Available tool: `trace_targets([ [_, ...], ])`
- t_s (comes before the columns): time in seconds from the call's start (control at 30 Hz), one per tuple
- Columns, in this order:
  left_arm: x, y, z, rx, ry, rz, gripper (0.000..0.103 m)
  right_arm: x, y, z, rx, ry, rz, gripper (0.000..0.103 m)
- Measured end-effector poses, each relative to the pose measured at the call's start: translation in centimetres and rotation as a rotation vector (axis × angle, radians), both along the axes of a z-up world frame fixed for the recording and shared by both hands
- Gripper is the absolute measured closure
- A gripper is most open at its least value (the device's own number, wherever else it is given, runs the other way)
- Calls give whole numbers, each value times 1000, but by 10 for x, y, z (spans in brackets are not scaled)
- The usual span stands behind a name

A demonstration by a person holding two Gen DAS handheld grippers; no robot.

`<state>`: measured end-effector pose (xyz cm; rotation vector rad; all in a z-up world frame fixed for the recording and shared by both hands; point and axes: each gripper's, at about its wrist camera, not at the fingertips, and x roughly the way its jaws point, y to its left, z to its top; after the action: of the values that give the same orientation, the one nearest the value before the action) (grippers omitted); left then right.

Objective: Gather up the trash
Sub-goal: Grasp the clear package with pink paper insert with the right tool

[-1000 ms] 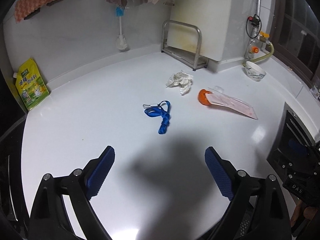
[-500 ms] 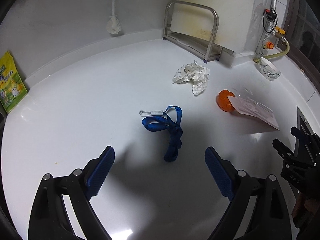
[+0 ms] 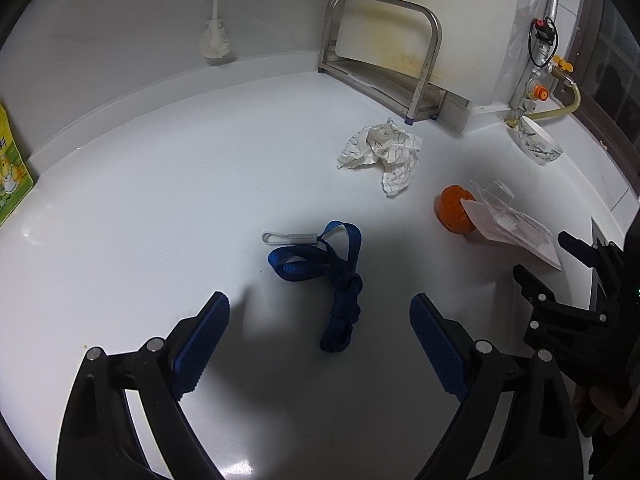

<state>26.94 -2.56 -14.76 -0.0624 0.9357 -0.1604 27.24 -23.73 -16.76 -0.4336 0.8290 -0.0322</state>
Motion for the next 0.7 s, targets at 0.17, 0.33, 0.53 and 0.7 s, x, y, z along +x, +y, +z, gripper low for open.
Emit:
trace_targets([
  [0.17, 4, 1, -2, -12, 4, 1, 13, 10, 9, -3, -75, -28, 31, 31],
  [0.33, 8, 1, -3, -17, 8, 4, 13, 18, 17, -5, -127, -48, 68, 32],
  [0.53, 12, 1, -4, -27, 12, 9, 13, 24, 18, -4, -115, -49, 94, 34],
  [0.7, 13, 2, -6, -36, 16, 13, 13, 27, 19, -7, -111, -29, 102, 57],
])
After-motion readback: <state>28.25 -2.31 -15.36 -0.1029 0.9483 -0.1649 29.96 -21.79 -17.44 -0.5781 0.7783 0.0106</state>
